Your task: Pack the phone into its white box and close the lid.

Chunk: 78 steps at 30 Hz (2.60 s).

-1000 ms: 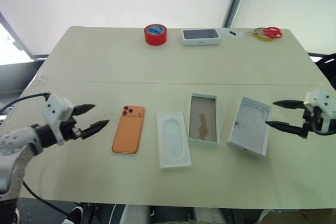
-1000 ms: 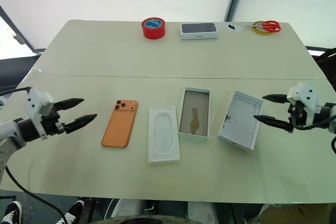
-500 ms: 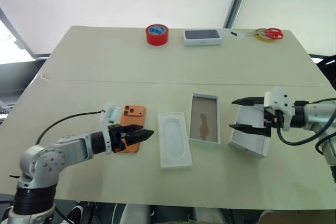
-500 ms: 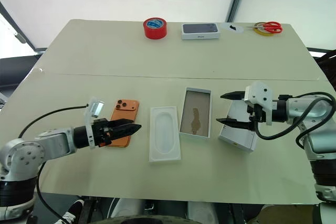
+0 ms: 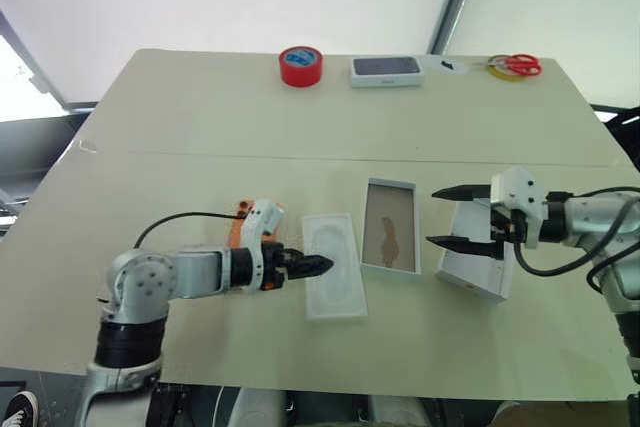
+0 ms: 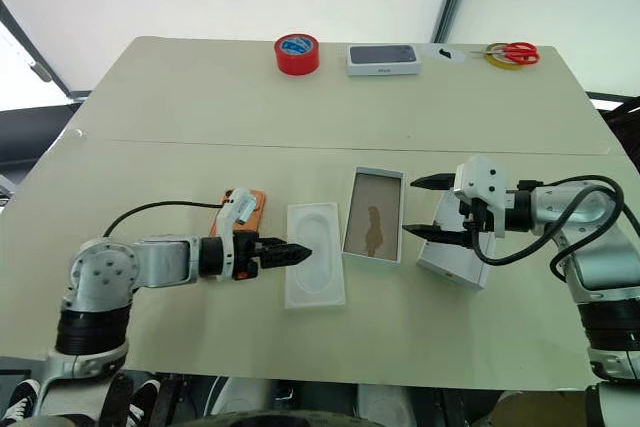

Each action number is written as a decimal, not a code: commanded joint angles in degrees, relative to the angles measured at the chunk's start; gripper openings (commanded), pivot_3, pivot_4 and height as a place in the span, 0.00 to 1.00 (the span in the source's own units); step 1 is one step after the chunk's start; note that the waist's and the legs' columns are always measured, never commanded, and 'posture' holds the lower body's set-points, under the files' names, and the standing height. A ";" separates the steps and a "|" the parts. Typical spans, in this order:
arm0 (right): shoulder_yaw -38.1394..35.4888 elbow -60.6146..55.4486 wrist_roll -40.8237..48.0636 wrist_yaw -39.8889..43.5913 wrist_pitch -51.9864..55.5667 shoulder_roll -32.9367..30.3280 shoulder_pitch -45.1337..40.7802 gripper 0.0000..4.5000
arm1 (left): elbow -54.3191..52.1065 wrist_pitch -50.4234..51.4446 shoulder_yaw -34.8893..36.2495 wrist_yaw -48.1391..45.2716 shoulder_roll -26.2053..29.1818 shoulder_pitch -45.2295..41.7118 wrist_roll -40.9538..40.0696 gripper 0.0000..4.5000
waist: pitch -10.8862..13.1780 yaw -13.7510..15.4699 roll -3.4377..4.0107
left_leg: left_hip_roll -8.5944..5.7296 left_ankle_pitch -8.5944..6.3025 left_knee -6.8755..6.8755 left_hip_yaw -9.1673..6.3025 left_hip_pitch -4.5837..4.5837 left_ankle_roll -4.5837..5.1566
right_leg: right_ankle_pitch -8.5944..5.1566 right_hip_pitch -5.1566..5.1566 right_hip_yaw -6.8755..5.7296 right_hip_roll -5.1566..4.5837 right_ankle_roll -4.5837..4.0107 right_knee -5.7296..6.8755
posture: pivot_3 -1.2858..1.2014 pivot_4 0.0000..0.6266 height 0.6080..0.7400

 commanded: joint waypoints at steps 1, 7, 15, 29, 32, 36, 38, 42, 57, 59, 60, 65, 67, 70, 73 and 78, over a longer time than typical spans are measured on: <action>-0.63 -0.47 0.20 -0.43 -1.12 0.51 -0.88 0.89 | 0.70 2.65 0.79 1.73 -1.17 0.00 -0.83 0.89 | -0.01 0.01 0.01 | 0.00 0.00 0.00 0.00 0.01 0.00 | 0.00 0.01 0.00 0.00 0.00 0.00 | 0.52 0.24 1.00; -1.29 -0.31 -0.05 -0.61 -1.96 0.36 -0.16 0.91 | 1.45 4.24 2.82 3.44 -3.24 0.81 -0.51 0.70 | 0.00 0.52 0.00 | 0.00 0.01 0.00 0.01 0.07 -0.02 | 0.00 0.06 0.00 0.01 0.00 -0.02 | 0.52 0.24 1.00; -1.14 -0.54 -0.15 -1.01 -2.78 0.48 0.16 0.91 | 1.68 4.76 5.42 4.94 -4.94 2.15 -0.59 0.00 | -0.01 0.90 -0.01 | 0.00 0.02 0.03 -0.01 0.10 -0.04 | 0.00 0.13 0.00 0.01 0.00 -0.02 | 0.52 0.24 1.00; 9.36 -9.39 -6.45 -1.76 -4.11 3.56 5.39 0.91 | 3.51 0.91 12.37 4.50 -3.24 -5.26 -3.88 0.00 | 0.01 0.93 -0.05 | 0.02 0.04 0.02 -0.05 0.08 -0.09 | 0.00 0.11 0.00 0.05 0.00 -0.04 | 0.52 0.24 1.00; 11.47 -8.07 -9.57 -3.17 -5.06 3.87 4.71 0.91 | 2.82 -0.73 11.36 3.88 -2.15 -5.85 -2.77 0.00 | 0.01 0.88 -0.06 | 0.02 0.05 0.02 -0.05 0.08 -0.10 | 0.00 0.10 0.00 0.05 0.00 -0.06 | 0.52 0.24 1.00; 13.76 -8.11 -11.45 -2.91 -4.22 3.97 4.32 0.85 | 2.51 -1.90 11.06 4.23 -1.79 -6.07 -2.61 0.00 | 0.01 0.89 -0.06 | 0.04 0.07 0.01 -0.05 0.08 -0.14 | 0.00 0.09 0.00 0.08 0.00 -0.06 | 0.52 0.24 1.00; 15.14 -7.75 -13.11 -3.45 -4.40 4.45 3.78 0.71 | 3.07 -1.89 11.28 4.46 -1.70 -6.16 -3.11 0.00 | 0.02 0.95 -0.07 | 0.04 0.07 0.01 -0.06 0.08 -0.14 | 0.00 0.09 0.00 0.08 0.00 -0.06 | 0.52 0.24 1.00; 17.31 -5.58 -16.85 -4.15 -6.89 4.26 2.68 0.25 | 5.30 -1.35 12.20 5.53 -1.71 -7.03 -3.81 0.00 | 0.02 0.95 -0.08 | 0.04 0.08 0.01 -0.06 0.08 -0.14 | 0.00 0.09 0.00 0.08 0.00 -0.07 | 0.52 0.24 1.00; 20.95 -14.78 -14.27 -7.08 2.33 10.88 0.63 0.01 | 12.78 -3.35 9.90 9.48 0.40 -12.45 -18.69 0.00 | 0.10 0.95 -0.22 | 0.06 0.09 0.01 -0.09 0.07 -0.18 | 0.00 0.08 -0.01 0.10 0.00 -0.05 | 0.52 0.24 1.00; 20.26 -15.51 -11.84 -6.09 5.43 10.48 0.65 0.07 | 13.60 -3.31 8.59 9.53 0.56 -12.38 -18.66 0.00 | 0.11 0.94 -0.22 | 0.05 0.09 0.01 -0.10 0.07 -0.18 | 0.00 0.08 -0.01 0.10 0.00 -0.05 | 0.52 0.24 1.00; 19.80 -15.98 -10.92 -5.84 6.20 10.32 0.68 0.14 | 13.64 -3.37 7.72 8.64 0.96 -12.53 -17.65 0.00 | 0.11 0.90 -0.22 | 0.05 0.09 0.01 -0.09 0.07 -0.18 | 0.00 0.08 -0.01 0.10 0.00 -0.05 | 0.52 0.24 1.00; 15.46 -19.20 -8.45 -6.29 5.11 8.36 2.40 0.55 | 14.08 -4.74 4.37 3.70 1.50 -13.48 -13.07 0.00 | 0.12 0.96 -0.24 | 0.05 0.11 0.00 -0.09 0.07 -0.21 | 0.00 0.07 -0.01 0.13 0.00 -0.05 | 0.52 0.24 1.00; 13.76 -19.65 -7.65 -5.96 5.23 6.96 2.99 0.55 | 14.77 -4.88 3.88 2.42 1.34 -13.83 -12.18 0.00 | 0.13 1.00 -0.26 | 0.05 0.11 0.00 -0.10 0.06 -0.21 | 0.00 0.08 -0.01 0.12 0.00 -0.07 | 0.52 0.24 1.00; 8.21 -17.49 -5.67 -4.88 5.48 3.06 3.52 0.55 | 16.54 -5.01 2.41 0.26 0.66 -14.83 -10.02 0.00 | 0.16 1.04 -0.31 | 0.04 0.11 0.00 -0.10 0.06 -0.21 | 0.00 0.09 -0.01 0.12 0.00 -0.08 | 0.52 0.24 1.00; 4.96 -14.08 -5.30 -4.75 4.29 0.78 3.54 0.55 | 18.89 -5.60 1.43 -1.72 -0.39 -15.87 -7.24 0.00 | 0.17 0.94 -0.32 | 0.04 0.10 0.00 -0.09 0.06 -0.20 | 0.00 0.09 -0.01 0.12 0.00 -0.09 | 0.52 0.24 1.00; 2.98 -9.91 -6.93 -5.18 1.03 -0.52 4.57 0.55 | 21.52 -6.56 -0.91 -4.66 -3.18 -16.90 -2.00 0.00 | 0.17 0.90 -0.33 | 0.06 0.10 -0.05 -0.09 0.06 -0.20 | 0.00 0.07 -0.01 0.14 0.00 -0.10 | 0.52 0.24 1.00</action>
